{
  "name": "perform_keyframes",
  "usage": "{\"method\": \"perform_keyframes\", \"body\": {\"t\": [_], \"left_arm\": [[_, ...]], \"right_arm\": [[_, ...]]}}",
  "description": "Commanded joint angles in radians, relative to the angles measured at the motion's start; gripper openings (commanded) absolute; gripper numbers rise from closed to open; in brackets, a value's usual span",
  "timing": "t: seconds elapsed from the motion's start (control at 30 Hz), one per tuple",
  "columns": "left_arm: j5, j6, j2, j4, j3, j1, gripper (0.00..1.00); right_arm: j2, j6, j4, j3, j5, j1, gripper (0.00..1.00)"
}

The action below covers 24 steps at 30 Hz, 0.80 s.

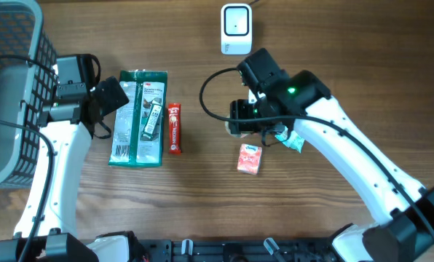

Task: Scan the item barcode
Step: 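Lift the jar and tilt it sideways with the right gripper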

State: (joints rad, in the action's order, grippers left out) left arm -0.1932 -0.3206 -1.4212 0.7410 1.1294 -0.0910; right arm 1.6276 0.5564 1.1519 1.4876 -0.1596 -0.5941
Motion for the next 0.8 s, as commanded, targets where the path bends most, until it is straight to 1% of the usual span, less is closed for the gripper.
{"method": "perform_keyframes", "body": {"t": [0.0, 0.2, 0.3, 0.4, 0.77], "left_arm": [[0.002, -0.009, 0.005, 0.000, 0.003, -0.004, 1.00], [0.002, -0.009, 0.005, 0.000, 0.003, -0.004, 1.00], [0.002, -0.010, 0.005, 0.000, 0.003, -0.004, 0.99], [0.002, -0.009, 0.005, 0.000, 0.003, -0.004, 1.00], [0.002, -0.010, 0.005, 0.000, 0.003, -0.004, 1.00]], "right_arm": [[-0.033, -0.003, 0.019, 0.019, -0.061, 0.000, 0.04], [-0.032, 0.004, 0.020, 0.018, -0.157, 0.000, 0.04], [-0.032, 0.072, 0.033, 0.017, -0.159, 0.000, 0.04], [-0.032, 0.101, 0.056, 0.016, -0.160, -0.001, 0.04], [-0.032, 0.101, 0.066, 0.011, -0.277, -0.001, 0.04]]}}
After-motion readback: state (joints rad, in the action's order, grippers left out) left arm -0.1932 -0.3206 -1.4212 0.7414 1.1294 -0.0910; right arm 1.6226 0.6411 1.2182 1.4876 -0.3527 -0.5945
